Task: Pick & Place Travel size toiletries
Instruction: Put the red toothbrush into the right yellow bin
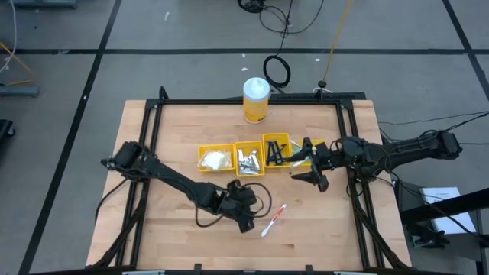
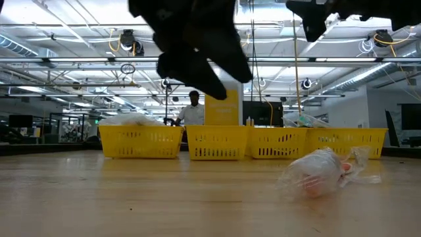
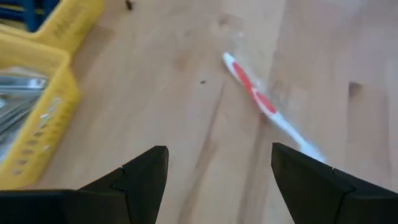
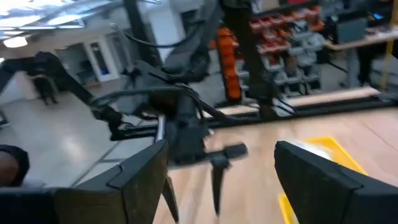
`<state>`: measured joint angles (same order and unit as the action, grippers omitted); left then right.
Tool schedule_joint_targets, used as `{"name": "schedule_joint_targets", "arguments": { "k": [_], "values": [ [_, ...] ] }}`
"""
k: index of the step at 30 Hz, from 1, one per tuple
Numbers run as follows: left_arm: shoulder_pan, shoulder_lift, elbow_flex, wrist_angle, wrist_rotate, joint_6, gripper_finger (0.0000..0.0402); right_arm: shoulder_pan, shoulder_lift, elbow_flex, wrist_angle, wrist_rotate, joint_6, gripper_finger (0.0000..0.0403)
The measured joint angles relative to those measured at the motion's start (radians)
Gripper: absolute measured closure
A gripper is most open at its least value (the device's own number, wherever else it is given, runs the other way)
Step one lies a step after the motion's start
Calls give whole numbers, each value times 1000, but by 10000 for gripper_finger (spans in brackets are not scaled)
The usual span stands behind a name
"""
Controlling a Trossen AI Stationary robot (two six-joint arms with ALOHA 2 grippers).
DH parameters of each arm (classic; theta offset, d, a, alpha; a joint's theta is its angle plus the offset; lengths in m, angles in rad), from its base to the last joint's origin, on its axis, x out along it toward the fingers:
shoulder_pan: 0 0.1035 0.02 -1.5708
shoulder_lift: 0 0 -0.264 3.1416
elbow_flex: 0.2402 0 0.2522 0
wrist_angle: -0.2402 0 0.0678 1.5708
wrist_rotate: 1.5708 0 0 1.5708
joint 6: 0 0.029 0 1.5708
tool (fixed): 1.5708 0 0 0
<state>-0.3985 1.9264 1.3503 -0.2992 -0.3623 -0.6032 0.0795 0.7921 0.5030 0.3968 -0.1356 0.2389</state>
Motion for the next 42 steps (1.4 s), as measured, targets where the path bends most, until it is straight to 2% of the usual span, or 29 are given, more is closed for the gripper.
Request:
{"name": "schedule_joint_targets", "arguments": {
  "k": [7, 14, 19, 22, 31, 38, 42],
  "values": [
    [-13, 165, 201, -124, 43, 15, 128, 40, 23, 0, 18, 2, -42, 124],
    [-22, 302, 339, -254, 108, -55, 128, 41, 49, 0, 11, 3, -42, 124],
    [-49, 311, 379, -261, 110, -110, 128, 40, 63, 0, 19, 3, -42, 124],
    [-68, 311, 422, -335, 96, -141, 128, 41, 66, 0, 18, 3, -32, 124],
    [-76, 311, 459, -327, 65, -247, 128, 41, 66, 0, 18, 3, -12, 124],
    [-75, 350, 460, -282, 83, -183, 128, 41, 67, -1, 10, 1, 6, 124],
    [-84, 294, 458, -277, 29, -104, 128, 75, 106, -31, 10, -37, 43, 124]
  ]
}}
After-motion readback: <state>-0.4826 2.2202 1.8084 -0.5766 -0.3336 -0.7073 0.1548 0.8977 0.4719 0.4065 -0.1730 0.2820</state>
